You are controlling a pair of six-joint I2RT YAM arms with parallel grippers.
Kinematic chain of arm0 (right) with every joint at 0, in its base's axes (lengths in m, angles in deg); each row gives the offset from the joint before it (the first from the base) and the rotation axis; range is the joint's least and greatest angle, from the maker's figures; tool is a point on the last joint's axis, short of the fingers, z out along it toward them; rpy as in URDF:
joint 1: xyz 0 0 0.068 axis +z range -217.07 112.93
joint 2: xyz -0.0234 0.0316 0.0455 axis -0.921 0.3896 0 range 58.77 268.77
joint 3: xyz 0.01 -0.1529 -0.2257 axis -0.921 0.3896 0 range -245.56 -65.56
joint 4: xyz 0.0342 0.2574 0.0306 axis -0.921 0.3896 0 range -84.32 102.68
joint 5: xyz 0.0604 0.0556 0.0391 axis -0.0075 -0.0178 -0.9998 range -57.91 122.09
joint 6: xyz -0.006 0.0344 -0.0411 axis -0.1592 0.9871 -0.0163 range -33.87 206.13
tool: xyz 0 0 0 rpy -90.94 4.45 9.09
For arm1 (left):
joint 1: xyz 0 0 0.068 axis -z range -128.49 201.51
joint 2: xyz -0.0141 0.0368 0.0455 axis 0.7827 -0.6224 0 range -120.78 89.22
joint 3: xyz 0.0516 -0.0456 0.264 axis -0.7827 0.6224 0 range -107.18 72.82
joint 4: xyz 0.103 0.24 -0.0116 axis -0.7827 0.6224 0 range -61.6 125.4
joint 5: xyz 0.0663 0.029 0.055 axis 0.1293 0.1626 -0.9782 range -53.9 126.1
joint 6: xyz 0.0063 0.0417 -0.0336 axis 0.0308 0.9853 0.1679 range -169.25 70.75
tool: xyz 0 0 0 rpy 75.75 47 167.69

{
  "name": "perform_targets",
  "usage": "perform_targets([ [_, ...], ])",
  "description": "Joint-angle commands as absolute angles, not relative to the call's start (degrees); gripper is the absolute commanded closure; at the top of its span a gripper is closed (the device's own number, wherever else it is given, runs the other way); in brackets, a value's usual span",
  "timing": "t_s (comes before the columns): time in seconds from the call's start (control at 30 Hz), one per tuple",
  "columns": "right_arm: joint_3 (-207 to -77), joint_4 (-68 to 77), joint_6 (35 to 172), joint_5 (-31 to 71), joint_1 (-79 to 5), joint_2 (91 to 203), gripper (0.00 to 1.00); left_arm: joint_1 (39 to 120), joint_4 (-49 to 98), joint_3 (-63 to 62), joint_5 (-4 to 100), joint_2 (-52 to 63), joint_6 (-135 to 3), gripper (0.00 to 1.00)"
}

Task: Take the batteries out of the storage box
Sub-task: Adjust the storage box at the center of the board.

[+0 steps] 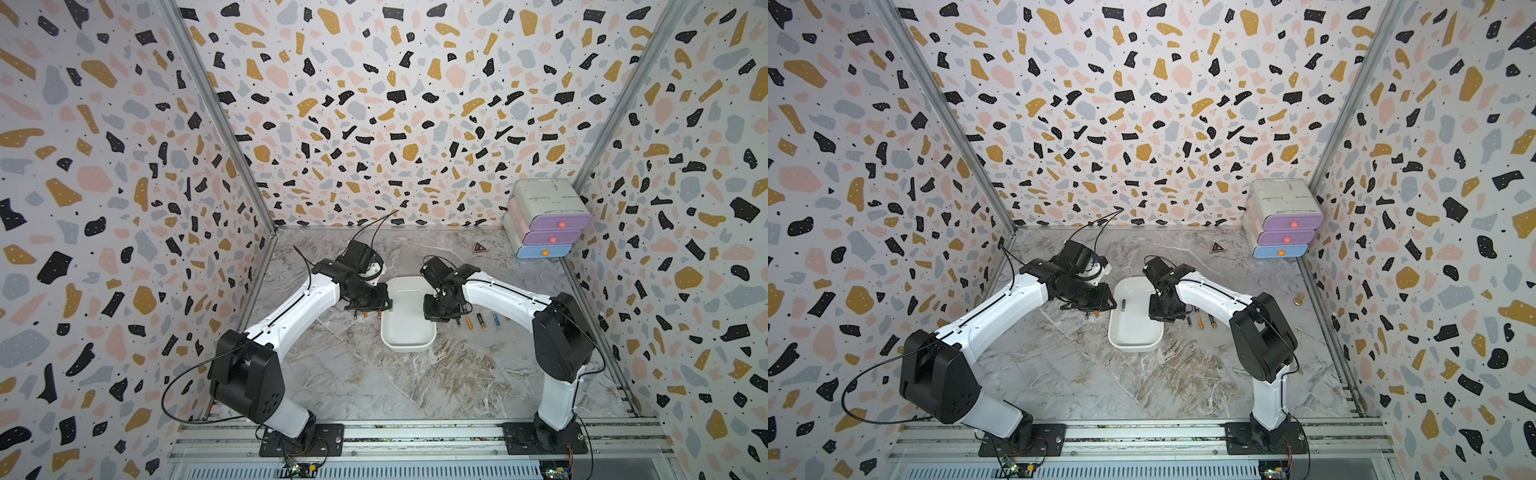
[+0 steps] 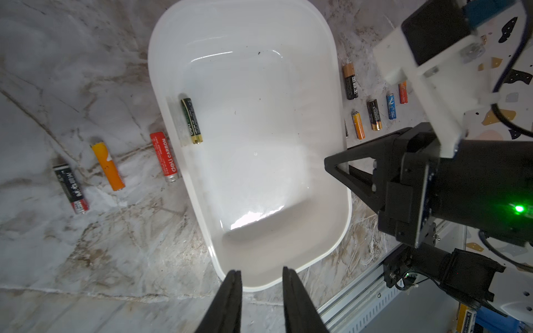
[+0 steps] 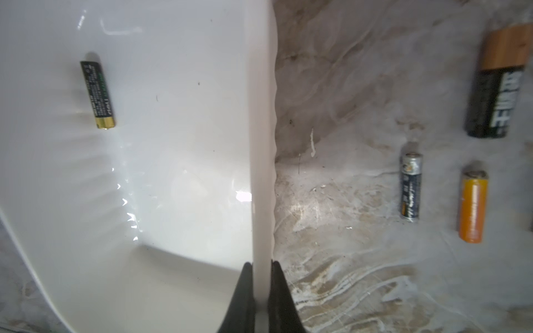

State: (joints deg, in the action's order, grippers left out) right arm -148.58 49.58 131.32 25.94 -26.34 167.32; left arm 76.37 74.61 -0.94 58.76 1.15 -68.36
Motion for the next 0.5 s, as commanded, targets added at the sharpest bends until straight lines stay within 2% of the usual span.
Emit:
perform_targets([
  [0.0, -148.53, 44.94, 133.51, 24.00, -26.81, 168.02, 1.00, 76.12, 74.58, -0.21, 58.74, 2.57, -67.89, 0.71],
  [0.17, -147.39, 44.64, 133.58, 22.73, -27.67, 169.67, 1.00, 76.12, 74.72, 0.69, 58.50, 2.73, -67.55, 0.71],
  [0.2, -146.83, 43.96, 133.96, 21.91, -27.69, 169.60, 0.95, 76.16, 74.48, 0.92, 58.75, 2.65, -67.66, 0.71],
  [0.37, -146.53, 44.53, 132.85, 21.53, -27.78, 168.01, 0.52, 76.23, 74.08, 0.12, 59.93, 2.21, -67.99, 0.69],
  [0.4, -147.33, 46.23, 131.53, 22.88, -27.78, 167.39, 0.48, 76.26, 74.42, -0.57, 59.87, 1.97, -67.90, 0.69],
  [0.47, -148.32, 48.32, 129.03, 25.71, -27.78, 165.63, 0.48, 76.54, 75.19, -2.14, 58.40, 1.49, -68.26, 0.68],
])
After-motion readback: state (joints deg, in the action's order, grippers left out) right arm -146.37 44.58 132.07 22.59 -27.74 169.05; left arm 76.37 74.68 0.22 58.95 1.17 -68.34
